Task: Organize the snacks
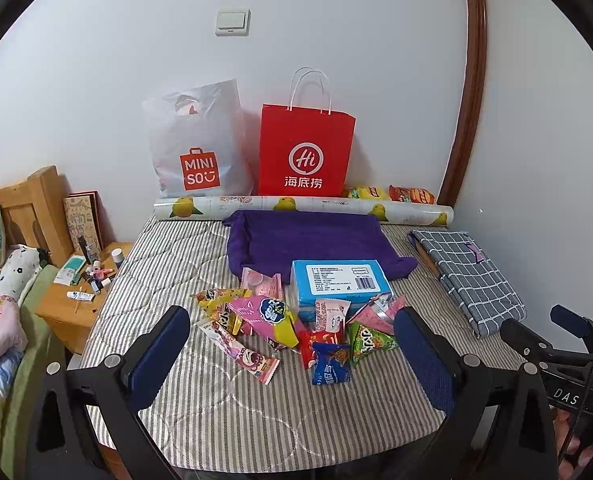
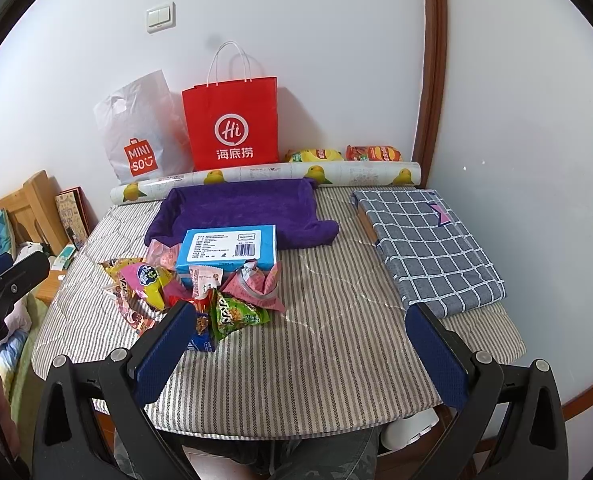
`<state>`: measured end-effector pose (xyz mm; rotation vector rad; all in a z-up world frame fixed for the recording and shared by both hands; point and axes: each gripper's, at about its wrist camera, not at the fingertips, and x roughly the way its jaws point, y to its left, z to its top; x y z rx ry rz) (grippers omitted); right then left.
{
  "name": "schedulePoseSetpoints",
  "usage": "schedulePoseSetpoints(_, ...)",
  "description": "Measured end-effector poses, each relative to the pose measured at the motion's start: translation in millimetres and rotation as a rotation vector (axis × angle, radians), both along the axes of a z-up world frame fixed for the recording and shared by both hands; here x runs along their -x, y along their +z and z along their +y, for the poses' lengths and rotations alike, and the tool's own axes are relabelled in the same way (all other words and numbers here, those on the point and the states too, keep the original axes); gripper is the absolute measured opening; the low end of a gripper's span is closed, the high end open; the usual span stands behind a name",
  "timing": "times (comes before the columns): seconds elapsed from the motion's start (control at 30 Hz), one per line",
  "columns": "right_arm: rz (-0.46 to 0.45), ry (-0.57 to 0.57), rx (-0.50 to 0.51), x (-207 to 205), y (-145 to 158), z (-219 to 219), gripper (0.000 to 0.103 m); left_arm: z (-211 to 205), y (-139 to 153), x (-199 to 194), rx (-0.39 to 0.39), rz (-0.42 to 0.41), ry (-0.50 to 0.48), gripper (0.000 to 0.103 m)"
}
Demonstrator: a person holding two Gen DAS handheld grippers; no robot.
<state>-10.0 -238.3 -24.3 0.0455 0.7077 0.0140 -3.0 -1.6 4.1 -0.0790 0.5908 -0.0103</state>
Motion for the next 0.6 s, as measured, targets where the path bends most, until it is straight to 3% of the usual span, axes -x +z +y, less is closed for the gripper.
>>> schedulePoseSetpoints(0.6,0.002,-0.002,-0.005,1.4,-0.3,1.6,0.103,-3.5,0.6,-0.1,0.004,-0.003,-0.009,0.103)
